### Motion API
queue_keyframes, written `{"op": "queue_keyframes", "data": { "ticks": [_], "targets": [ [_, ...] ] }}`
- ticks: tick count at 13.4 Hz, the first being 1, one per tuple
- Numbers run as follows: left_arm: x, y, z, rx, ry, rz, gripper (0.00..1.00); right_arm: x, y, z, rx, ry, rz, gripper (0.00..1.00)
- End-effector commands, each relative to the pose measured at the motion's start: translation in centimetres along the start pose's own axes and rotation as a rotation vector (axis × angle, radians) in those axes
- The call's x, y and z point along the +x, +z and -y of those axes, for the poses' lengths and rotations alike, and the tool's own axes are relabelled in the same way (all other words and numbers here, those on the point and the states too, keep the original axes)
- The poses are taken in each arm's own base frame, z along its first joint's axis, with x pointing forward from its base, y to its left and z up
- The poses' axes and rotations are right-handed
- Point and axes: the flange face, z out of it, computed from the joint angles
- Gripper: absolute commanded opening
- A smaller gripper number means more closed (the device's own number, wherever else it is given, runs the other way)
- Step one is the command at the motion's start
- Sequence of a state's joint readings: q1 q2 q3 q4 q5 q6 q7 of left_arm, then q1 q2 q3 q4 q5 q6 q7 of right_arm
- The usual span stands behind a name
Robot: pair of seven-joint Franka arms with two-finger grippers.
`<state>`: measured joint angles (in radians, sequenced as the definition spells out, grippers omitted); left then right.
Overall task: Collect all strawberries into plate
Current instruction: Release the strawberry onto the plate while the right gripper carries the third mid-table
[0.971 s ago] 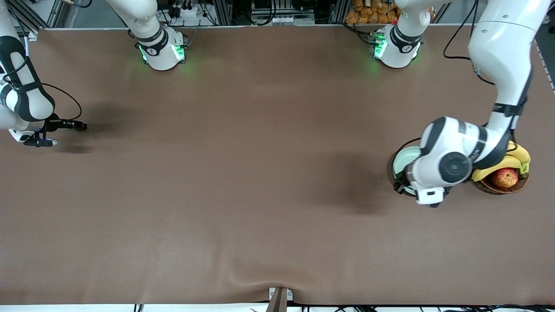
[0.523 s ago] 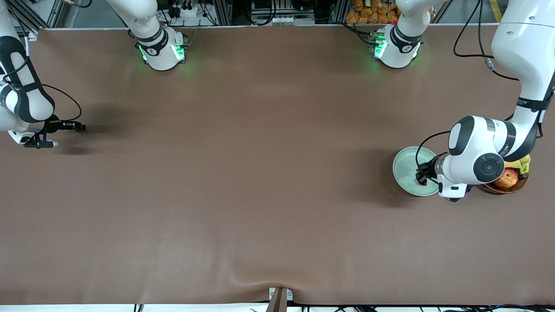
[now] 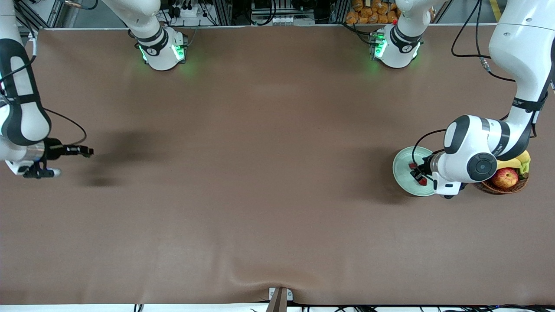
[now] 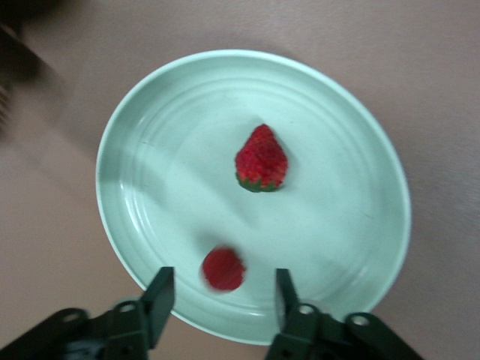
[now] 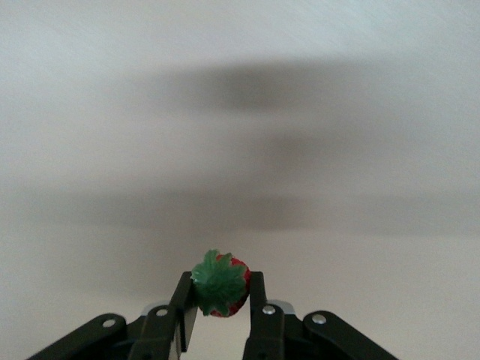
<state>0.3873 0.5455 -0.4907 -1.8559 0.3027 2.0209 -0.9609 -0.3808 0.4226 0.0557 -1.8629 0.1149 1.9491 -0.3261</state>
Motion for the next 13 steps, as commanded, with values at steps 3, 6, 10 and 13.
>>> {"op": "queue_keyframes", "data": {
  "ticks": [3, 6, 10, 13],
  "targets": [
    [-1.5, -6.7, -2.5, -0.068, 0.024, -0.048, 1.00, 3.5, -0.5, 15.3, 0.069, 0.183, -0.017, 0.00],
    [-3.0, -9.4, -4.2, -0.075, 0.061, -0.052, 1.00, 4.3, 1.1, 24.5, 0.122, 0.307, -0.023, 0.00],
    [-5.1, -12.0, -6.1, -0.101, 0.102, -0.070, 1.00, 4.2, 5.7, 36.5, 0.198, 0.454, -0.050, 0.00],
    [-7.3, -12.6, -8.2, -0.108, 0.142, -0.081, 1.00, 3.9, 10.3, 45.5, 0.242, 0.532, -0.091, 0.00]
  ]
}}
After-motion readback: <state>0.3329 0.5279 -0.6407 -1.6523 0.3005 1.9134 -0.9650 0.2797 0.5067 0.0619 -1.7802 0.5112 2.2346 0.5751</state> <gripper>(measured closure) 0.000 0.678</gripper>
